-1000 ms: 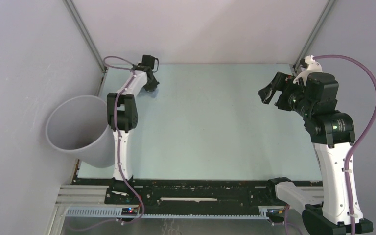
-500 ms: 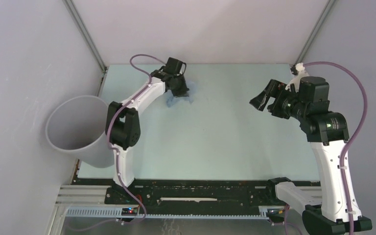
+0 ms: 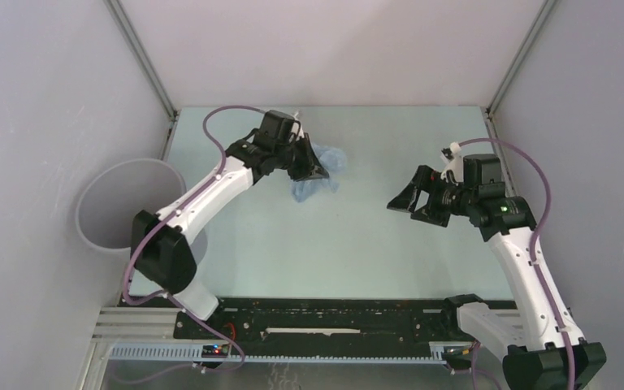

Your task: Put the trash bags into the trash bin

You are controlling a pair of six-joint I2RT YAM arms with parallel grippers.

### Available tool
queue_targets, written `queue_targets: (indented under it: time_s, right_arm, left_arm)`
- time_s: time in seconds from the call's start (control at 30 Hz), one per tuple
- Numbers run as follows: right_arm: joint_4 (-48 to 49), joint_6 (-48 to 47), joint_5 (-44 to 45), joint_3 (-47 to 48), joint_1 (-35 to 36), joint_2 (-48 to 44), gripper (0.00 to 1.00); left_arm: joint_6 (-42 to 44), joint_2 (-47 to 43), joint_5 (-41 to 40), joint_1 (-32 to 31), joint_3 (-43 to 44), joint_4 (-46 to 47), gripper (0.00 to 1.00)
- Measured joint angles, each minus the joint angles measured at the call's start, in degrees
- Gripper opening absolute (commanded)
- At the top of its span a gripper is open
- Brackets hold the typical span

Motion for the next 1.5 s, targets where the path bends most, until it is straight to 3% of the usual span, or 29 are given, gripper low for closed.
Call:
queue_targets:
  time_s: [0.2,0.6,0.7,0.9,1.17,1.5]
  right_arm:
    - [7.5,3.0,-4.5,-4.8,2.6,0.4,0.98]
    - [21.7,9.2,-11.2,-8.8,3.7,2.4,0.83]
    - [22.3,9.6,-11.2,-8.8,2.8,1.6,0.79]
    - [22.2,9.3,-11.6,-8.9,-0.2,1.4,0.84]
    - [21.2,5.8,-12.0,-11.5,-4.0,-0.3,0.8]
    - [24.2,5.8,-14.0,-15.9,-4.5,-4.0,0.77]
  left_arm:
    - [-1.5,-5.4,6.1,-1.3,-3.4,1.7,0.0]
    - [-3.0,-8.0,10.3,-8.4,-5.5,7.0,0.0]
    - [-3.0,-7.2,10.7,-9.8,-5.5,7.4,0.0]
    - [-3.0,-5.0,11.7,-13.1,-5.5,7.6,0.0]
    - [-2.9,-3.3,13.7,-14.9,-5.4,7.6,0.0]
    - [-2.9,-2.5,14.2,-16.9,-5.4,7.5,0.0]
